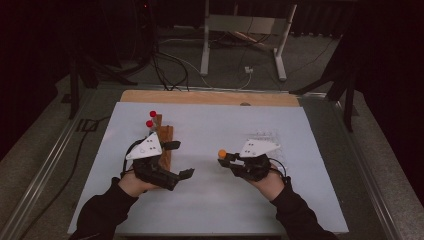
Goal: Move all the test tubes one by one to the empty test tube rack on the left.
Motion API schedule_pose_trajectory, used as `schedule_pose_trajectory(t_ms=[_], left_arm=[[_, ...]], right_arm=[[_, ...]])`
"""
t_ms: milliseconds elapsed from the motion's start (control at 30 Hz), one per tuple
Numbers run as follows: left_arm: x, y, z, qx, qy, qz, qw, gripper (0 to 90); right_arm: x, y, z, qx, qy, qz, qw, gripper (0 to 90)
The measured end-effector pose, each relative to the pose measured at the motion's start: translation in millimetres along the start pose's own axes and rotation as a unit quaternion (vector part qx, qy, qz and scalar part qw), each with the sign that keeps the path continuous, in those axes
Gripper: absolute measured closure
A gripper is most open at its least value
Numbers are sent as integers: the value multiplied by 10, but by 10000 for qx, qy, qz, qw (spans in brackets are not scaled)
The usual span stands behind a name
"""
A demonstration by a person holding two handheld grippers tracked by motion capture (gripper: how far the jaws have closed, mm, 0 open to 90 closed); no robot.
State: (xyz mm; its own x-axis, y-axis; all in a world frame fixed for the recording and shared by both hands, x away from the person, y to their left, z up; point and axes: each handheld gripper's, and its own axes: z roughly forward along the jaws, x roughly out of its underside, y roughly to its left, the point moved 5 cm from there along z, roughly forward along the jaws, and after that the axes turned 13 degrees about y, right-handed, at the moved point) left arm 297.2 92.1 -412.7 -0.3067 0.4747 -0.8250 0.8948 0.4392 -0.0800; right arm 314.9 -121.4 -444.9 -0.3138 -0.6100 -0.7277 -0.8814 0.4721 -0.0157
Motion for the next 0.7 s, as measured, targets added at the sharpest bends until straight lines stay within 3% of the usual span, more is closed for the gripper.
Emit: schedule_pose_trajectory(t_ms=[100,267,400,700], left_arm=[[-30,-54,89,90,33,105,9999,79],[-84,-117,219,180,40,246,9995,230],[-118,-148,302,224,55,357,9991,376],[-157,-173,429,152,136,497,9986,572]], right_arm=[[-21,99,38,-128,42,-96,9999,745],[-41,208,78,-274,90,-212,9994,745],[-48,236,83,-324,92,-221,9992,745],[-62,250,69,-317,71,-246,9992,745]])
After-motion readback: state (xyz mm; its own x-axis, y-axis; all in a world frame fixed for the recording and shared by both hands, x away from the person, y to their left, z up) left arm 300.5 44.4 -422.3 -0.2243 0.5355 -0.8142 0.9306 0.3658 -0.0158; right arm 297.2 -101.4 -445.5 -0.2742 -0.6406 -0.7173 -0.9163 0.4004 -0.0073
